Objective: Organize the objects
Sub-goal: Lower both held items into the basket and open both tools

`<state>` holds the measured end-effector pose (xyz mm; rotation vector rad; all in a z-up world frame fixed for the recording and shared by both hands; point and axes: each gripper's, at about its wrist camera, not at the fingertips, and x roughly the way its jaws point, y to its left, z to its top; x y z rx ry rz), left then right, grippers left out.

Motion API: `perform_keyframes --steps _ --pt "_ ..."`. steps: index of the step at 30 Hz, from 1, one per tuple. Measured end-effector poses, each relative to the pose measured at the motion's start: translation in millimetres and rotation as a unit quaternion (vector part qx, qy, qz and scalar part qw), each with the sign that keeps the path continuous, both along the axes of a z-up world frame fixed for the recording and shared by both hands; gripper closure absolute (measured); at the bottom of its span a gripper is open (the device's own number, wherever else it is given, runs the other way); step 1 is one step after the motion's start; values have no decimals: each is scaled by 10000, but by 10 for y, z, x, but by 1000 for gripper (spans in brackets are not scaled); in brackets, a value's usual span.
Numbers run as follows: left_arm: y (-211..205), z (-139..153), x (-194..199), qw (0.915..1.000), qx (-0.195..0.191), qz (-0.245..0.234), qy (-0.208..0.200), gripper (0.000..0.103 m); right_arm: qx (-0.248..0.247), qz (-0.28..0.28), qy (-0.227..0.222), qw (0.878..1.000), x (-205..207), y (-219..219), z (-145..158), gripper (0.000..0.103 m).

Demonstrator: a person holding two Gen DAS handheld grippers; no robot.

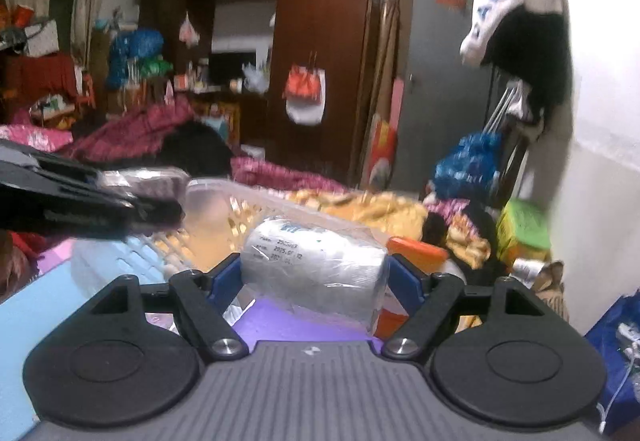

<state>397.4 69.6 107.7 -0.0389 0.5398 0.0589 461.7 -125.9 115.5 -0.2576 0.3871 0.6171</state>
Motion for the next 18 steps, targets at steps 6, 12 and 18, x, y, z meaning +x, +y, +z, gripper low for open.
perform_keyframes --steps 6,12,18 --pt "78 -124 111 9998 -141 5 120 60 -322 -10 183 9993 161 163 -95 23" --pt "85 -20 -165 9993 -6 173 -321 20 -245 -201 -171 9994 -3 68 -8 1" --pt "17 207 -1027 9958 69 -211 -885 17 629 19 -179 9979 -412 -492 234 0"
